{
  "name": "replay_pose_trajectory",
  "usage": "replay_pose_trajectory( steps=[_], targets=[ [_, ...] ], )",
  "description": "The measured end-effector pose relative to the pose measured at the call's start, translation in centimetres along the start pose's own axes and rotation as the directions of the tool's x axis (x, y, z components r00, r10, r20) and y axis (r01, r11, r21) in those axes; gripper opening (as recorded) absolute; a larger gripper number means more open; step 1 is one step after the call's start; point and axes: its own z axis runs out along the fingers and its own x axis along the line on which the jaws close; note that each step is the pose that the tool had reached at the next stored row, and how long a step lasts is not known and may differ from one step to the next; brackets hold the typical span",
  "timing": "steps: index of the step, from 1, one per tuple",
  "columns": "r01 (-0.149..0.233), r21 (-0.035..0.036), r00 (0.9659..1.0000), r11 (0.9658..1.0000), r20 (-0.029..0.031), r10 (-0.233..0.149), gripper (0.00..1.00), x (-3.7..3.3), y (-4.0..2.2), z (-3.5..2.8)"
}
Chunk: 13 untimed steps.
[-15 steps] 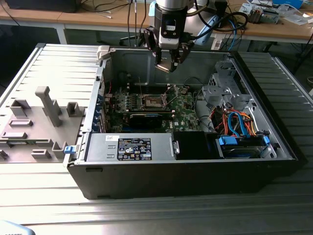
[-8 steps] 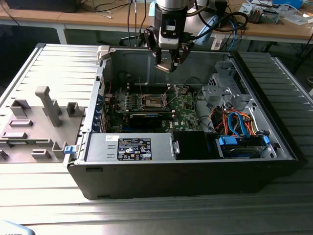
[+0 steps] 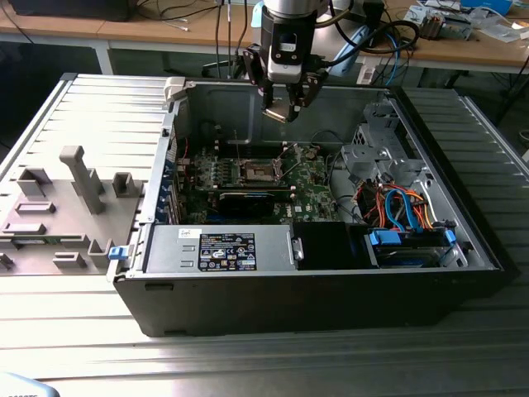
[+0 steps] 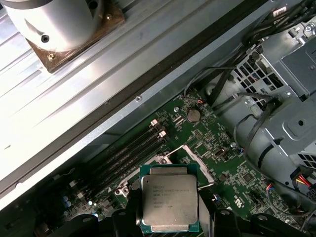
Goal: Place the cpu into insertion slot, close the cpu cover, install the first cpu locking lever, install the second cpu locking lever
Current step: 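Place the cpu into insertion slot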
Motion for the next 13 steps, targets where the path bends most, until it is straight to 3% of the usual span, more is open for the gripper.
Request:
replay_pose_trajectory(
  steps=[13],
  targets=[
    [-0.007, -0.0001, 1.0, 1.0, 0.0007, 0.007, 0.55, 0.0, 0.0, 0.0]
  ],
)
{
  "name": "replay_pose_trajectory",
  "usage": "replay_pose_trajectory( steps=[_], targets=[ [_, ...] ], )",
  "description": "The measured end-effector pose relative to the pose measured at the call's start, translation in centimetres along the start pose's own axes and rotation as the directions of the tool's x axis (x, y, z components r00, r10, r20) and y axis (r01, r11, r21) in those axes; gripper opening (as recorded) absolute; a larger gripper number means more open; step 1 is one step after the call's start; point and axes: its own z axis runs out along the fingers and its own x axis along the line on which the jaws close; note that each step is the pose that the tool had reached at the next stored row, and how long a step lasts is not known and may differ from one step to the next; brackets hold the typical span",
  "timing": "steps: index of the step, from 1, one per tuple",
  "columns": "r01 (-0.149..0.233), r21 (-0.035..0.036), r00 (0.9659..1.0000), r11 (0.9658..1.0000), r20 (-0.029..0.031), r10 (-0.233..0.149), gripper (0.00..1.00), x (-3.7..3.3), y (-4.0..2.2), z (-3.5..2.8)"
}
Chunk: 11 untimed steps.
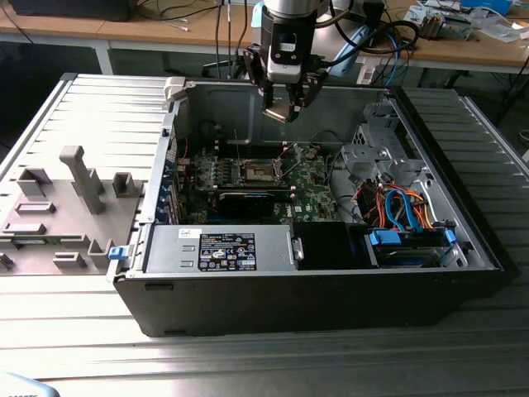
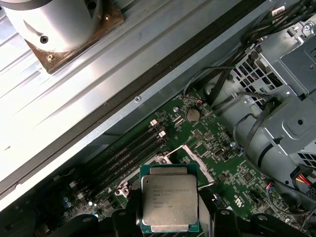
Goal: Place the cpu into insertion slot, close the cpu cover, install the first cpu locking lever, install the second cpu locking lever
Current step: 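Place the cpu into insertion slot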
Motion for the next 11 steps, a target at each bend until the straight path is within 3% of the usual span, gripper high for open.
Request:
replay_pose_trajectory(
  steps=[11],
  targets=[
    [-0.006, -0.0001, 1.0, 1.0, 0.0005, 0.006, 0.55, 0.0, 0.0, 0.0]
  ],
)
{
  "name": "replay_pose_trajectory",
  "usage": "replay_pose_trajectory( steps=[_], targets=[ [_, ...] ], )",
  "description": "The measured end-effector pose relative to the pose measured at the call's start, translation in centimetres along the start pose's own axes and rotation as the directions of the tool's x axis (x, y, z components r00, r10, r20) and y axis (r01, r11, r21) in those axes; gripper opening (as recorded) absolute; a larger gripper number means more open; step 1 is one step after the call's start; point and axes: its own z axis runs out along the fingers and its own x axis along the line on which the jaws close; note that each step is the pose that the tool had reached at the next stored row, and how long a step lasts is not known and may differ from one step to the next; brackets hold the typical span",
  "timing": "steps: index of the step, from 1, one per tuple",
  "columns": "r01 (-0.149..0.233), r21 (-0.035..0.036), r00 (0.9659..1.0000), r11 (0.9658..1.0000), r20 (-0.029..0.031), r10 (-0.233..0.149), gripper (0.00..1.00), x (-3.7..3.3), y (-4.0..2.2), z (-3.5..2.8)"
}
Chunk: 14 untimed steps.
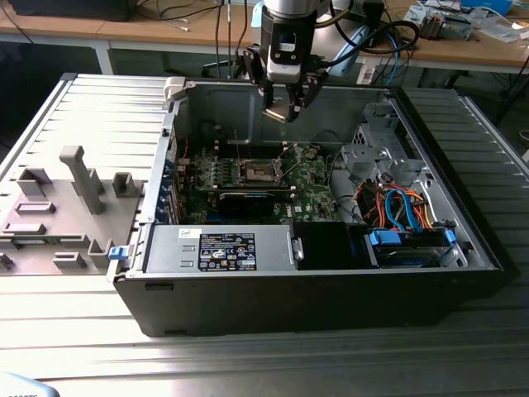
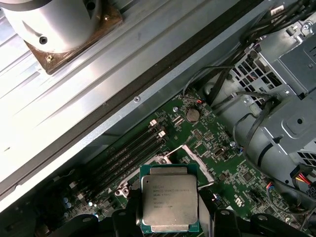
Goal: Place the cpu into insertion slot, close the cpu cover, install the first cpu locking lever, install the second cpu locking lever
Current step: 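Place the cpu into insertion slot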
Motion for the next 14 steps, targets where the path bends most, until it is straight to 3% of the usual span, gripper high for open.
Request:
replay_pose_trajectory(
  steps=[14],
  targets=[
    [-0.011, -0.0003, 0.9999, 0.9999, 0.001, 0.011, 0.55, 0.0, 0.0, 0.0]
  ],
)
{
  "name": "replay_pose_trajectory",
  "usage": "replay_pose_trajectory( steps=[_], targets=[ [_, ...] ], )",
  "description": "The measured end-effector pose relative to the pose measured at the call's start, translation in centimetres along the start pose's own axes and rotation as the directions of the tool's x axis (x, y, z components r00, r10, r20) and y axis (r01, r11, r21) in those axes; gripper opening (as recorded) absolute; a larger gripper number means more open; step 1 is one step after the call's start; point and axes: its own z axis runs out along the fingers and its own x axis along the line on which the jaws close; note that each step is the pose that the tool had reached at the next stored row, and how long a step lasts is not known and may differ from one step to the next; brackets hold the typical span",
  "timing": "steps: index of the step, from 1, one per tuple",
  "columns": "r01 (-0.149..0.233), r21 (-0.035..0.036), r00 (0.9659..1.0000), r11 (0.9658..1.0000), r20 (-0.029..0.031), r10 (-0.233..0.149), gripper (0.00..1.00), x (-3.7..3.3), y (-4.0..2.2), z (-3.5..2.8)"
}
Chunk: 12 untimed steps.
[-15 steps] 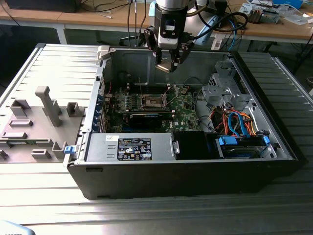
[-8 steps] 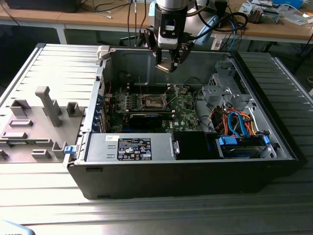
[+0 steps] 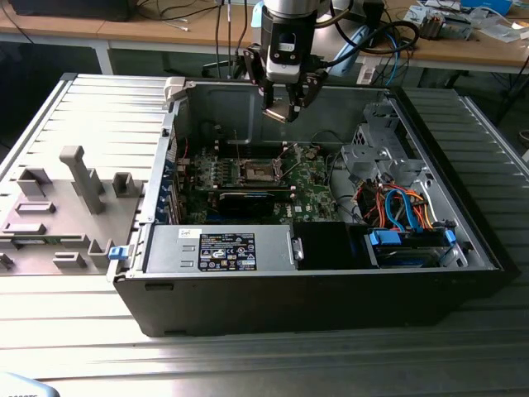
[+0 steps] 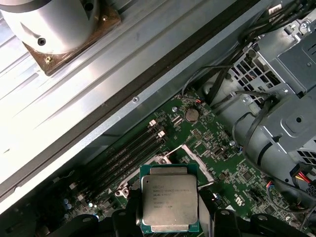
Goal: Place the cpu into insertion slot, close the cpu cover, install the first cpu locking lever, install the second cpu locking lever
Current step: 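Place the cpu into insertion slot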
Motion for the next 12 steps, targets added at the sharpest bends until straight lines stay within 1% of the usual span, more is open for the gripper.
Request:
replay_pose_trajectory(
  steps=[12],
  targets=[
    [-0.008, -0.0001, 1.0, 1.0, 0.0007, 0.008, 0.55, 0.0, 0.0, 0.0]
  ],
)
